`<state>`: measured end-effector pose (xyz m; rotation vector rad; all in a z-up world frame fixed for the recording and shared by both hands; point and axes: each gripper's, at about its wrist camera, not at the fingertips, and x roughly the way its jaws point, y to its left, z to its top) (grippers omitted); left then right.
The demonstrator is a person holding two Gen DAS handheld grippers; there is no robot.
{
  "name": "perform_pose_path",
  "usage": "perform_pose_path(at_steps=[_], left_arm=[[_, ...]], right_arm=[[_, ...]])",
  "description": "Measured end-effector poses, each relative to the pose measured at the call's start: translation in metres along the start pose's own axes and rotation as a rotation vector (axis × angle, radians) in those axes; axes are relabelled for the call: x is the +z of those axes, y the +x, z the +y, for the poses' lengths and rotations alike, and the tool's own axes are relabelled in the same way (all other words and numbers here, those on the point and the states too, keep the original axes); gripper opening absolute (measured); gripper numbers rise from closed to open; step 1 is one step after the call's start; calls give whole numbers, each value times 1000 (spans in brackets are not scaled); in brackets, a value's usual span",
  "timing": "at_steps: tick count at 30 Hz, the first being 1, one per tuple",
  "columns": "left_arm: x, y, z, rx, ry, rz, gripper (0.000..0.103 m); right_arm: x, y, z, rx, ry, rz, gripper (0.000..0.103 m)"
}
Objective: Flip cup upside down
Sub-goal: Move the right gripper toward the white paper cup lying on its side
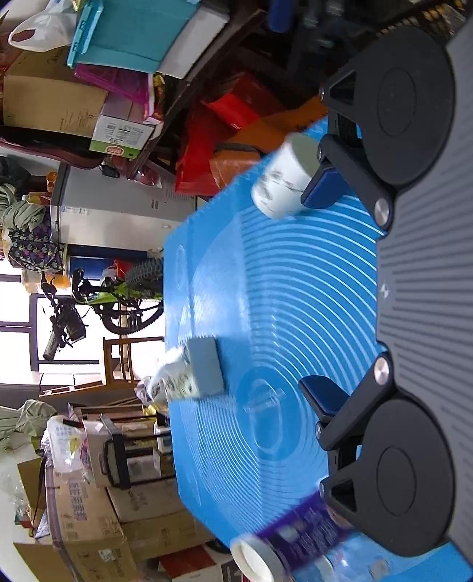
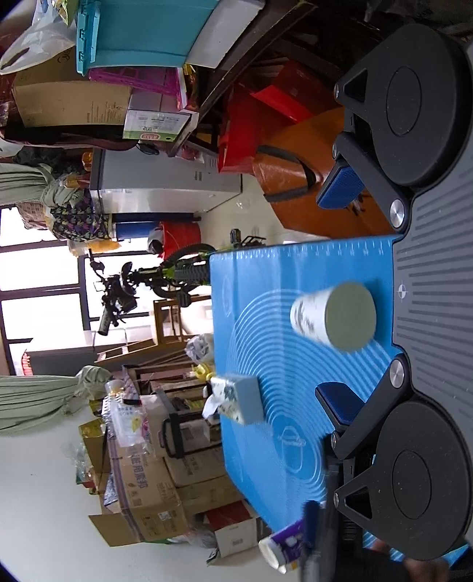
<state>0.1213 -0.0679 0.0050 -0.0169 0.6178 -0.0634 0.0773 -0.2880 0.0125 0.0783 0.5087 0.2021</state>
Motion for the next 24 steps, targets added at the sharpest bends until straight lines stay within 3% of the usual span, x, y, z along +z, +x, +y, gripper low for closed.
perform_pose_path(at_steps=[6, 13, 24], left_arm=[[16, 28, -28, -40, -4, 8, 97], [14, 58, -59, -63, 17, 61, 97], [15, 86, -74, -106, -56, 154, 97]], right_arm=[[2, 26, -30, -52, 20, 24, 101], [1, 47, -57, -97, 77, 28, 101], [-12, 63, -82, -128, 125, 51, 101]])
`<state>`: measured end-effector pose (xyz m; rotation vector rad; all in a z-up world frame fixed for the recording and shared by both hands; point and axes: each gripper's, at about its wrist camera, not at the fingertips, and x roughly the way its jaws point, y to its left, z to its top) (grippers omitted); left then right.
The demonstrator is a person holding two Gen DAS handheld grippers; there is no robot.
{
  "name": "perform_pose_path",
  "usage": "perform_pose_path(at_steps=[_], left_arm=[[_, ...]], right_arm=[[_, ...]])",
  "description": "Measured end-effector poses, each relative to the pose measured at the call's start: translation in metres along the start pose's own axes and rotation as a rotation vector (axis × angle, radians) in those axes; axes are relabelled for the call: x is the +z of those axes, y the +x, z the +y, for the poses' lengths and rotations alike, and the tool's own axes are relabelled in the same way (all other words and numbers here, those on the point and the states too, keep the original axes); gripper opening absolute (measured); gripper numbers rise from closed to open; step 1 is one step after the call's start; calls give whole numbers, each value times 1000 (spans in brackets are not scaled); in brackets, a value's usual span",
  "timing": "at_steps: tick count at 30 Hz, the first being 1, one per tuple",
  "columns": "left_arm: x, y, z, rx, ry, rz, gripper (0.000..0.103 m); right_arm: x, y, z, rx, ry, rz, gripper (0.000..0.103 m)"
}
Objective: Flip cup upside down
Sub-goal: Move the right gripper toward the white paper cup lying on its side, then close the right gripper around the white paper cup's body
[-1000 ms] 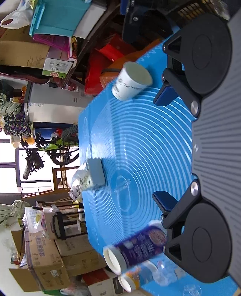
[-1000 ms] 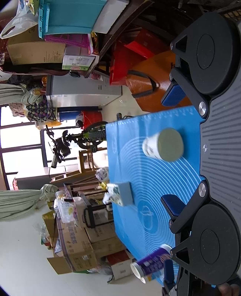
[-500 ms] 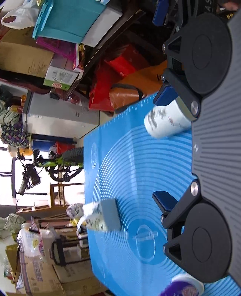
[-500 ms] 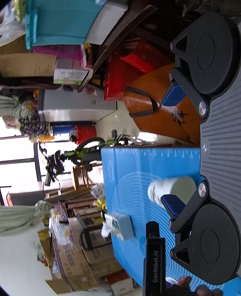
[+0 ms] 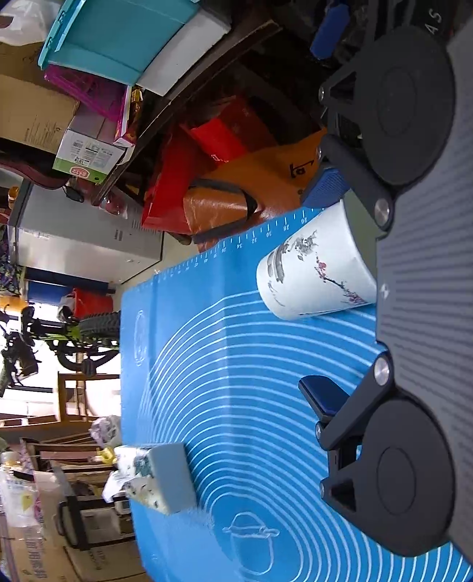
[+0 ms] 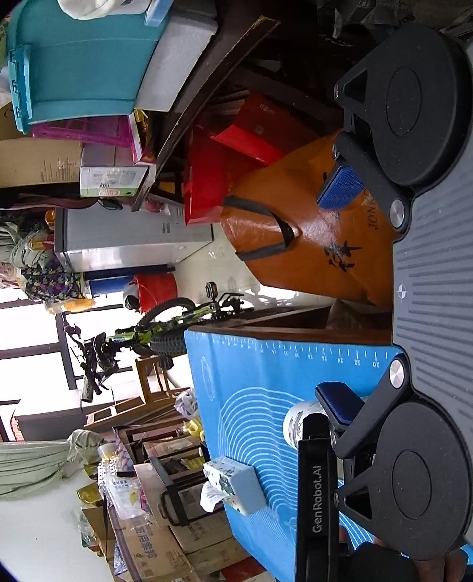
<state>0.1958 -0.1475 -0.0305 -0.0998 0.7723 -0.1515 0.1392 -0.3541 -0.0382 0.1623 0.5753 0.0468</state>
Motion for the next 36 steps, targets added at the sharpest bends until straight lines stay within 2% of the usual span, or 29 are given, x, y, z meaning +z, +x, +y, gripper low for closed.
perform_pose_path(at_steps=[6, 8, 10, 12, 24, 28, 36], left_arm=[[1, 14, -3, -38, -17, 46, 96], [1, 12, -3, -54, -15, 42, 90], [1, 9, -3, -81, -19, 41, 75], [2, 6, -6, -105, -22, 45, 66], [4, -3, -4, -76, -18, 35, 59], [5, -12, 0, -62, -2, 8, 59], [6, -39, 27, -8, 21, 9, 59]], right_arm=[[0, 2, -3, -18, 13, -5, 100], [1, 2, -5, -15, 16, -6, 100], [1, 2, -5, -17, 14, -6, 100], [1, 3, -4, -16, 16, -6, 100], [1, -2, -6, -22, 17, -20, 100], [1, -4, -5, -22, 16, -23, 100], [6, -16, 9, 18, -4, -31, 100]])
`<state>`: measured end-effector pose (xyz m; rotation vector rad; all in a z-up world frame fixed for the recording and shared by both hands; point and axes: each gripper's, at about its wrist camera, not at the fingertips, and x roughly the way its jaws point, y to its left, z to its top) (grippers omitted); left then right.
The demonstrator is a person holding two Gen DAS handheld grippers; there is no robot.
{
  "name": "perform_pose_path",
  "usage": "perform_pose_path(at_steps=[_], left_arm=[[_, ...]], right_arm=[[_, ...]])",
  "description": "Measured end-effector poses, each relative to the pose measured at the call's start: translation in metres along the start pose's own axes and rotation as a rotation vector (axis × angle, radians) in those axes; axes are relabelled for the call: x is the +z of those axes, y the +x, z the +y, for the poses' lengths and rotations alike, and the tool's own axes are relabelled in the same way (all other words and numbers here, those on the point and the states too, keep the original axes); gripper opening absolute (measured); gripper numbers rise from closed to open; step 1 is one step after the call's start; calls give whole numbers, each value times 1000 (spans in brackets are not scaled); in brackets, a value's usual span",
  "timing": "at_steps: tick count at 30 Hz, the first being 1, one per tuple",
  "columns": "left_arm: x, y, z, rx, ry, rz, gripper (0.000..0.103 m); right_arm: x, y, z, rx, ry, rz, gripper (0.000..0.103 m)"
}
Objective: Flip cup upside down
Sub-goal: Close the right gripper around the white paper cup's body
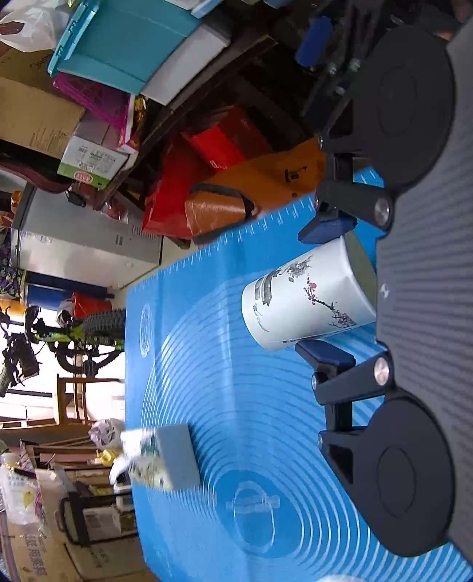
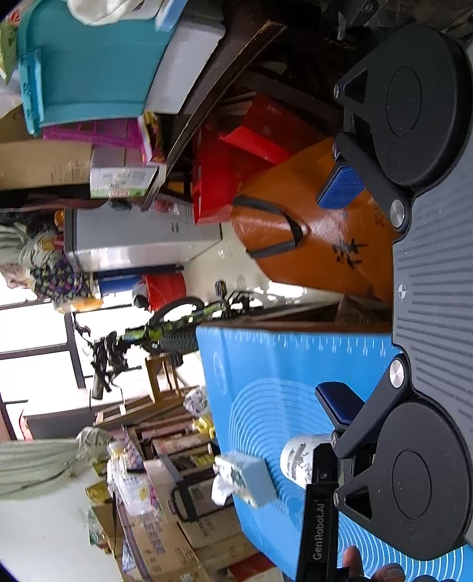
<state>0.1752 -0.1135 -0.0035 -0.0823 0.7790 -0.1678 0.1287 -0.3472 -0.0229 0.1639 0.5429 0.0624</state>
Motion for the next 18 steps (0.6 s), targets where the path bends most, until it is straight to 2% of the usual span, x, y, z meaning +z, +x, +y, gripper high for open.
perform_pose_path(at_steps=[5, 10, 14, 18], left_arm=[[-11, -26, 28, 71, 40, 12, 59], [-26, -42, 56, 145, 76, 62, 60], [-37, -46, 75, 158, 61, 104, 60], [-39, -45, 81, 139, 58, 104, 61]], right_arm=[[4, -9, 32, 64, -34, -3, 100], [2, -17, 69, 132, -67, 14, 100], [-7, -22, 91, 169, -70, 38, 100], [-17, -22, 107, 182, -84, 75, 100]])
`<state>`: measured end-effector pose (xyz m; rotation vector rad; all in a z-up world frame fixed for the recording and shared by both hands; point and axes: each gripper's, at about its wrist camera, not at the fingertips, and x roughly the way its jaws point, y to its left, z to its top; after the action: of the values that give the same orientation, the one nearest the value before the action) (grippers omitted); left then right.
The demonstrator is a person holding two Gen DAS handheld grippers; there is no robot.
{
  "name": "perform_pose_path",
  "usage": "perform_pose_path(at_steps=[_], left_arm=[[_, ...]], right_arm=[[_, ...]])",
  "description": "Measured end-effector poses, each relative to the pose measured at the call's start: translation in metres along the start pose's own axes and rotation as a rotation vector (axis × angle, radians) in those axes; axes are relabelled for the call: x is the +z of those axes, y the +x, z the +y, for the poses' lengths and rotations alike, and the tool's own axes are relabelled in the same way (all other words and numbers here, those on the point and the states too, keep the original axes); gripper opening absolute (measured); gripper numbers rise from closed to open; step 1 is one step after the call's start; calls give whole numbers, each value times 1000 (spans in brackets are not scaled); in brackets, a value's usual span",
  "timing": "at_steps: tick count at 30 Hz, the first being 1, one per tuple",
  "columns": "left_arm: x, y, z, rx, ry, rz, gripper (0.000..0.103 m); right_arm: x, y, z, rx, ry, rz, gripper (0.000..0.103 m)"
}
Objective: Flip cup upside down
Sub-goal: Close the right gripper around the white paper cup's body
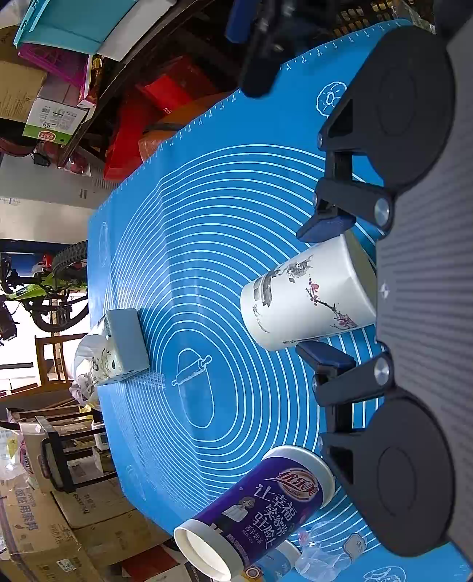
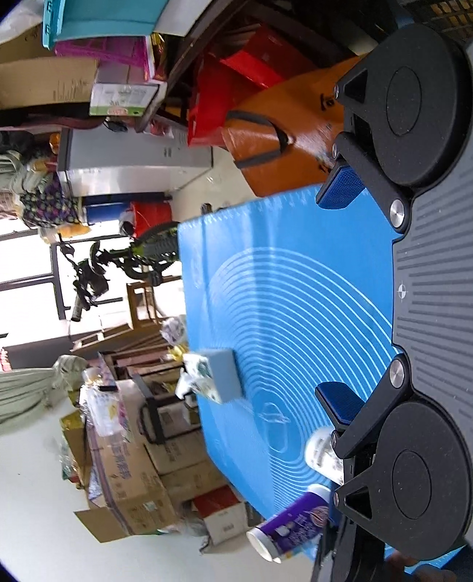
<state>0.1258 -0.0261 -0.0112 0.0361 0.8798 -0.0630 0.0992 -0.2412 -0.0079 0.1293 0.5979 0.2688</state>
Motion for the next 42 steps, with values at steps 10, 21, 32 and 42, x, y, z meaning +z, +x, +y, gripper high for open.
perform_pose_path(at_steps=[10, 21, 32, 42], left_arm=[[0, 16, -5, -30, 45, 17, 77], [-1, 19, -8, -29, 44, 19, 88], [1, 16, -3, -42, 19, 13, 88], [7, -40, 21, 7, 20, -180, 97]], right_arm=[[-7, 1, 6, -16, 32, 48, 100], [-5, 0, 1, -32, 36, 50, 100], [-5, -3, -1, -28, 41, 43, 100], [14, 4, 17, 68, 50, 66, 100]])
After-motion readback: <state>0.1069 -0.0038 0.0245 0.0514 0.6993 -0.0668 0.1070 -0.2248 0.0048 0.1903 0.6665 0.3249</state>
